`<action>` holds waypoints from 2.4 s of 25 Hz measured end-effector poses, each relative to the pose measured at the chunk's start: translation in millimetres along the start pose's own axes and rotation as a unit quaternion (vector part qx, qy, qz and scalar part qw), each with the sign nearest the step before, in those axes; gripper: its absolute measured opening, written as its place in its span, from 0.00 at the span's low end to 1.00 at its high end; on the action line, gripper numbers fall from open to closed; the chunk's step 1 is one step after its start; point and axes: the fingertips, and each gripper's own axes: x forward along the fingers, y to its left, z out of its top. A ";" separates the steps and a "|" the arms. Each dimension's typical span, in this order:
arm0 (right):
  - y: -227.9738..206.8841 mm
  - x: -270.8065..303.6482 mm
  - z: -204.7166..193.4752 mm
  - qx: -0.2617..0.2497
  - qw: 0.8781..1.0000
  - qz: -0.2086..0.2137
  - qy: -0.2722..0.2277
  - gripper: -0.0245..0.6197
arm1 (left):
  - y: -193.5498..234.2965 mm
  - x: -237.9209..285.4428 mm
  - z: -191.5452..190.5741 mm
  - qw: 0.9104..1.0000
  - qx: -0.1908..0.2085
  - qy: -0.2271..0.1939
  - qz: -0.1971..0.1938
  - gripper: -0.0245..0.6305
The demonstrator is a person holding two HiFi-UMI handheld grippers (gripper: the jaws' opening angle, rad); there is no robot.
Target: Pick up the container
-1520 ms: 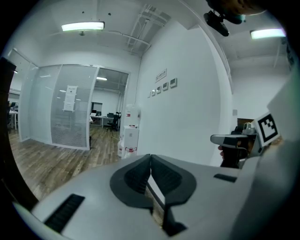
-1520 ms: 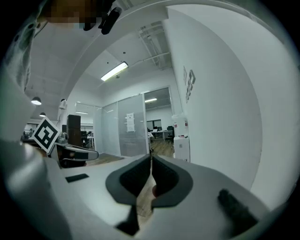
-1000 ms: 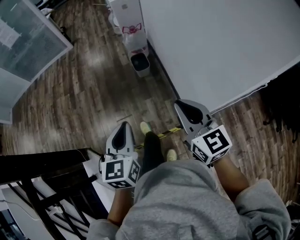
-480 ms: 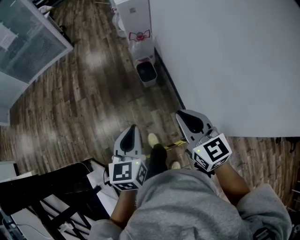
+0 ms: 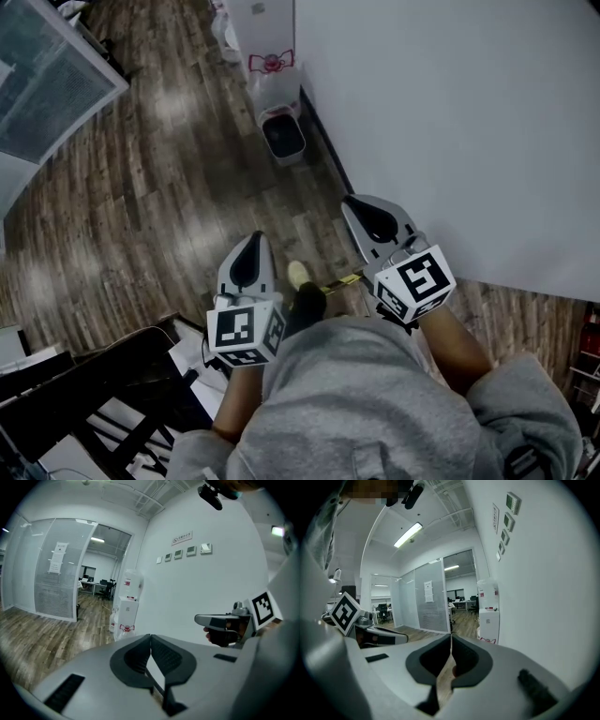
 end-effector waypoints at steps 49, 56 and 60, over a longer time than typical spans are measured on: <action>-44.3 119.6 59.4 -0.051 0.998 -0.021 -0.029 0.08 | 86.9 81.3 67.7 1.000 0.015 -0.015 0.001 0.06; -78.5 152.3 66.6 -0.043 0.998 -0.026 -0.025 0.08 | 96.0 124.4 80.5 1.000 0.018 -0.002 -0.002 0.06; -101.9 171.1 66.8 -0.035 0.999 -0.025 -0.016 0.08 | 94.9 156.9 88.9 1.000 0.020 0.008 -0.008 0.06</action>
